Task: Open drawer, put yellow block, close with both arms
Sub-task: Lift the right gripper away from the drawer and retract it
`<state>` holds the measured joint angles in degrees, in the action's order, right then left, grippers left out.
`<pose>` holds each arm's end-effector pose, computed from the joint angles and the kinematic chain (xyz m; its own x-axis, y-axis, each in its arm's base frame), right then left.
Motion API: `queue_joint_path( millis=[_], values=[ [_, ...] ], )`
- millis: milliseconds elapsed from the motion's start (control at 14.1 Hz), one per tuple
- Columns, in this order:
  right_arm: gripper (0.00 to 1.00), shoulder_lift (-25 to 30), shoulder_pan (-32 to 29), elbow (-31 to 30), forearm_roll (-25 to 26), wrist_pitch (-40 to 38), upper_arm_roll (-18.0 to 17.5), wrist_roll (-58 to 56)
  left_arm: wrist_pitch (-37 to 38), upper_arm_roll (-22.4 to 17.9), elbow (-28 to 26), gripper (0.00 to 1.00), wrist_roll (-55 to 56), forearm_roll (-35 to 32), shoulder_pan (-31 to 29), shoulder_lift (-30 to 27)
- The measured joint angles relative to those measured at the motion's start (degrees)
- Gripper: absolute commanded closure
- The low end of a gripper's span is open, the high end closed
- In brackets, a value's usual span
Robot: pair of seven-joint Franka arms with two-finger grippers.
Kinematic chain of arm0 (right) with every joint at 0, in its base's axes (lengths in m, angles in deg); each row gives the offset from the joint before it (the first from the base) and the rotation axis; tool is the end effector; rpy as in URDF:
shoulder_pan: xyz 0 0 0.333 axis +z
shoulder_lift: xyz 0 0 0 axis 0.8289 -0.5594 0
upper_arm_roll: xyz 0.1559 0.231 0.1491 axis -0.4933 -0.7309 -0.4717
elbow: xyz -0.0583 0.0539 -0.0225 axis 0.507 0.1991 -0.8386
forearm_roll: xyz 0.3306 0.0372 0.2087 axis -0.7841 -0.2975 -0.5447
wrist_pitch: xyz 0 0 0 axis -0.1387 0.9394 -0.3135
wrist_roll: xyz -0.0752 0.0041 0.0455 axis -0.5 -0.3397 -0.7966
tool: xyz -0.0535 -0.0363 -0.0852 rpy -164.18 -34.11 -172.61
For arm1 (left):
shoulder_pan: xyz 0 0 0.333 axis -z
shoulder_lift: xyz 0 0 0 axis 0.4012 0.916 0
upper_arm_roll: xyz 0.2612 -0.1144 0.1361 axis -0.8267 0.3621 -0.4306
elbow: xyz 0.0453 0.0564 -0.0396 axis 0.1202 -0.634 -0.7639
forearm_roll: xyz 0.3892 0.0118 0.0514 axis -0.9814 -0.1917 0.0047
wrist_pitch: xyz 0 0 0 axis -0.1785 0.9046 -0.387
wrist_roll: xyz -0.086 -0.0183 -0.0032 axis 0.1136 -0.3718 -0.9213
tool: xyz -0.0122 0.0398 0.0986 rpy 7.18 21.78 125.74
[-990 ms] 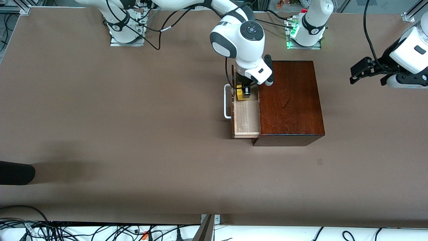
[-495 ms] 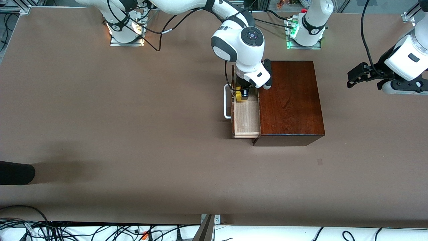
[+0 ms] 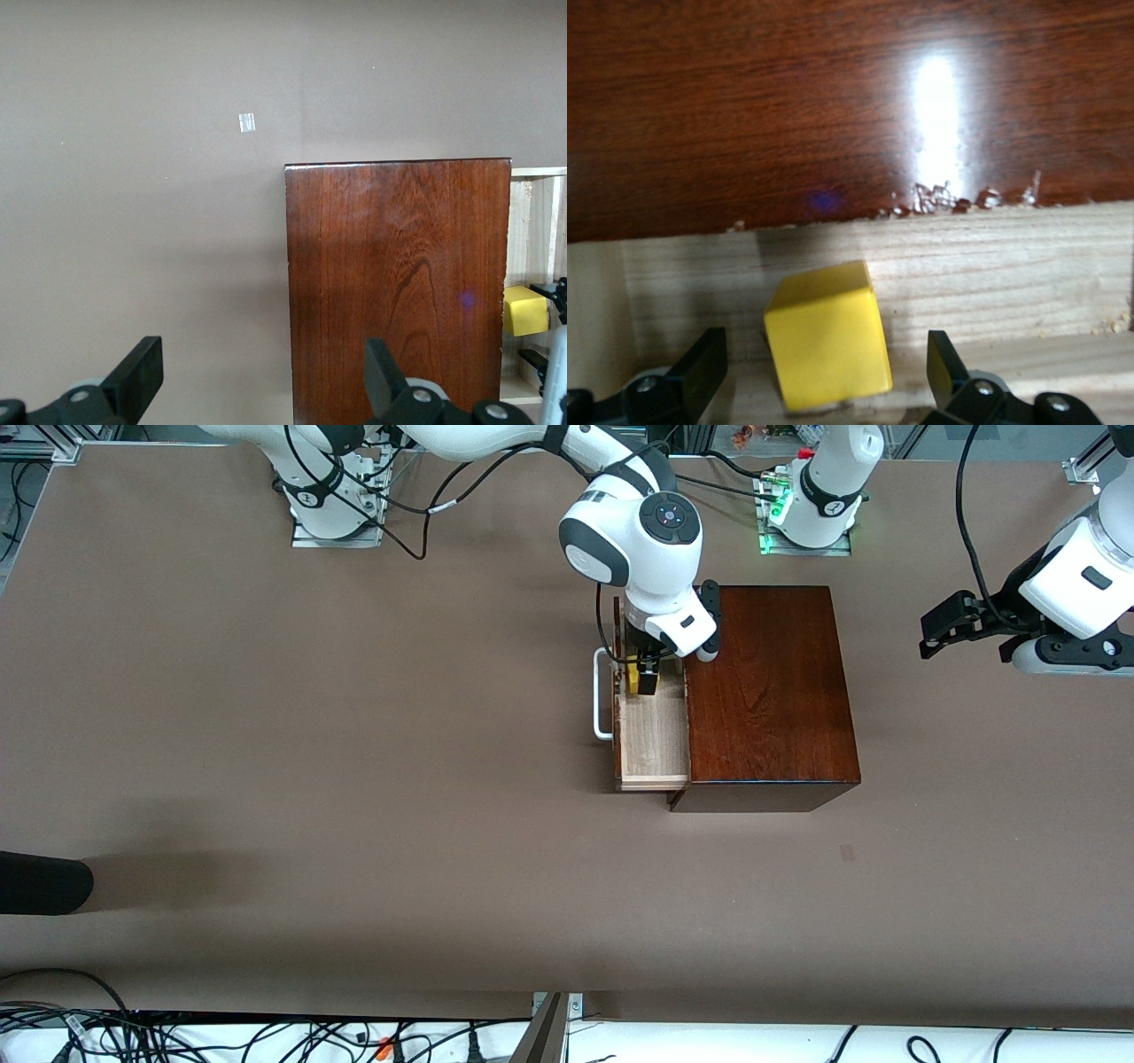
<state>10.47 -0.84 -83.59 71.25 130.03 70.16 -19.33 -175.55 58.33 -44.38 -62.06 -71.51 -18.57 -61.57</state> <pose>0.4401 0.6506 0.3491 0.0703 0.9968 0.0382 0.9955 -0.0726 0.0607 0.5642 -0.0571 0.6204 0.9996 -0.0075 -0.0274 -0.0070 -0.9998 0.0166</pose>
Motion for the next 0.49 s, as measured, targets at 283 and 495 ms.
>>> queue_joint_path(
  millis=[283, 495],
  values=[
    [0.0, 7.0, -0.9, 2.1, -1.5, -6.0, 0.9, 0.7, 0.0, 0.0, 0.0, 0.0, 0.0, 0.0, 0.0, 0.0],
    [0.0, 15.7, -5.5, 2.3, -3.0, -11.0, 2.0, 0.9, 0.0, 0.0, -0.1, 0.0, 0.0, 0.0, 0.0, 0.2]
  ],
)
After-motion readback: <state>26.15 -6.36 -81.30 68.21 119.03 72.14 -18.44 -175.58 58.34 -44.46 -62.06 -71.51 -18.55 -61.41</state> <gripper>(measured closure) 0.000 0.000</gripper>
